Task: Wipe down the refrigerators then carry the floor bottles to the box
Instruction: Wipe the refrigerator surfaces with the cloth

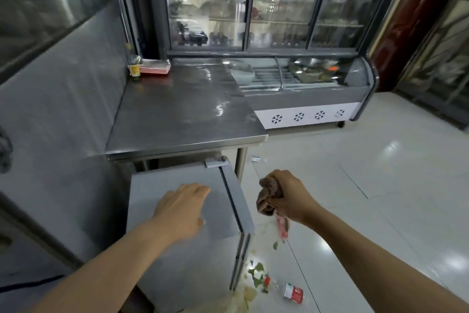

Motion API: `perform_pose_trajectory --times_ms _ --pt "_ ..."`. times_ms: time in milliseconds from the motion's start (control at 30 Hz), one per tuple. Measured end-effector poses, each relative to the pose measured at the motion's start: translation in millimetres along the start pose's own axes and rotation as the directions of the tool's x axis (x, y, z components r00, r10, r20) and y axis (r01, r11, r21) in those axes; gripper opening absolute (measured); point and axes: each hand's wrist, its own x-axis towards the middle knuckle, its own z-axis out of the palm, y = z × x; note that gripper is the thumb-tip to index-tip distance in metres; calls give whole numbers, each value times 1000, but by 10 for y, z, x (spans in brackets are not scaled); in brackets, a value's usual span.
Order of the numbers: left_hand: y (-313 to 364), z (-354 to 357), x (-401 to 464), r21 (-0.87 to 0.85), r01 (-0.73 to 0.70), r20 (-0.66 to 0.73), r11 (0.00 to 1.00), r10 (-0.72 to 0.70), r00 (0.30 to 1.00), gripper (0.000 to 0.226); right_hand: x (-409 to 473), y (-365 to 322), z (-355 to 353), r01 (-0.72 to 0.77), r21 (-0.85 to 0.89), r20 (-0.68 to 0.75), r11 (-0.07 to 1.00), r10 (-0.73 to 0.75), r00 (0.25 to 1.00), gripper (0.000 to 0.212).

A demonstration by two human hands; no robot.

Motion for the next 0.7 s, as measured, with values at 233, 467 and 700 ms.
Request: perform_pose_trajectory --times_ms 233,467,700 --pt "46 -365 603 17 90 2 996 -90 996 66 775 142 -351 70 -21 50 997 -69 996 31" --pt "170 -443 1708 -27 257 1 966 -257 966 59 2171 521 -483 180 73 144 981 -189 971 30" --pt "43 -441 2566 9 375 -72 927 -373 925 36 3440 691 -220 342 20 96 940 -342 935 35"
